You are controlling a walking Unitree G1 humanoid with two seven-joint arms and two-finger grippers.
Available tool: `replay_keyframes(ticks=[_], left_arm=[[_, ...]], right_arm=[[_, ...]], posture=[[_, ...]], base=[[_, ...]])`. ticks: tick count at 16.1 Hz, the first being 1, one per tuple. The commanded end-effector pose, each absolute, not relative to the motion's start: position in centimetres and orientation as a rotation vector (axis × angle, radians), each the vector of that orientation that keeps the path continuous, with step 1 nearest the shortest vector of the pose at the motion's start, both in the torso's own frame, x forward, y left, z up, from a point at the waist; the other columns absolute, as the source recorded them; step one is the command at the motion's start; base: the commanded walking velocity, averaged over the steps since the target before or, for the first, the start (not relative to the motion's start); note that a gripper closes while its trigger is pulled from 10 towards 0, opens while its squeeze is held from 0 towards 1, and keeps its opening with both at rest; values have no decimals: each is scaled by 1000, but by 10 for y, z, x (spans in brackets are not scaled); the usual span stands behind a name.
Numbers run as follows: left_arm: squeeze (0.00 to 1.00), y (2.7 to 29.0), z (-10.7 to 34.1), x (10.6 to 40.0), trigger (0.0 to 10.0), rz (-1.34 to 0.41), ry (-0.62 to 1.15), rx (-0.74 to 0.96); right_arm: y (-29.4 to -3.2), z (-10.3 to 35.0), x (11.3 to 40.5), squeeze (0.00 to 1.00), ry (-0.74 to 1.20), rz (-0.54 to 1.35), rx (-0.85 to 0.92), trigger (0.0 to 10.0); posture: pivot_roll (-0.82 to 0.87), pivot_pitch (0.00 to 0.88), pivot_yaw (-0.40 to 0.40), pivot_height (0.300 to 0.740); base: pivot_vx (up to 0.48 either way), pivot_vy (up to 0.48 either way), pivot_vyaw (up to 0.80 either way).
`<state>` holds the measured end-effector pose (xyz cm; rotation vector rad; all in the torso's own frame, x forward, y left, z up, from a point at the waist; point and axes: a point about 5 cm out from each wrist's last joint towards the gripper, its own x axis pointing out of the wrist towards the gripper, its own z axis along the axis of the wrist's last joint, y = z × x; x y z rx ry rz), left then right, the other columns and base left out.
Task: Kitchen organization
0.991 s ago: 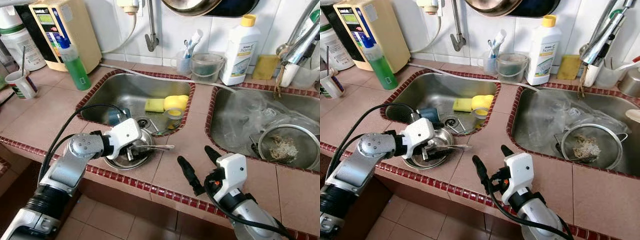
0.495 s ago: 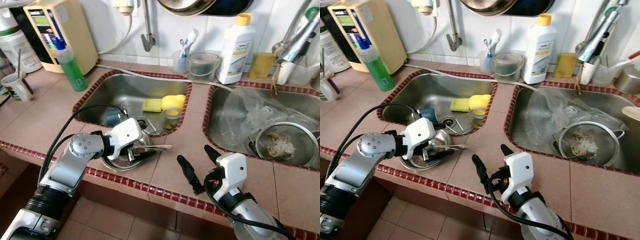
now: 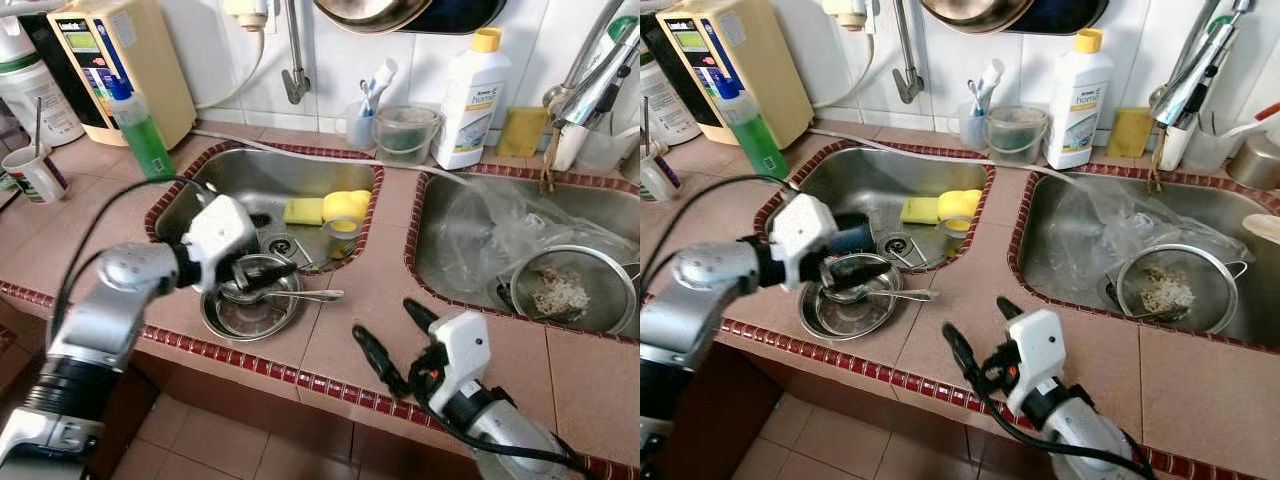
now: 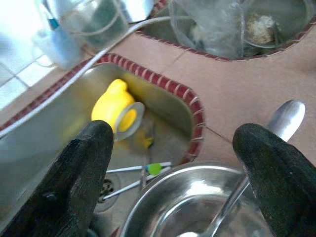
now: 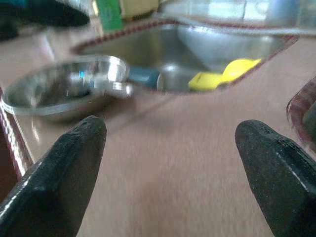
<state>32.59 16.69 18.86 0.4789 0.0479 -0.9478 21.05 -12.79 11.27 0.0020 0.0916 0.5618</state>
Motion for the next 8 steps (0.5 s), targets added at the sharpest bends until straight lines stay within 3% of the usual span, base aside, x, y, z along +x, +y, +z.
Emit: replay_keyframes(ticks=[1, 8], left_arm=[[0, 174, 194, 327, 10000, -907, 36, 505], [0, 174, 163, 307, 10000, -856, 101, 453]], right_arm=[[-127, 109, 212, 0, 100, 590, -15, 10000], [-161, 89, 241, 0, 150, 619, -178, 10000]], posture=[[-191, 31, 86, 740], [-153, 37, 21, 740]], base=[[0, 0, 0], [0, 0, 0]])
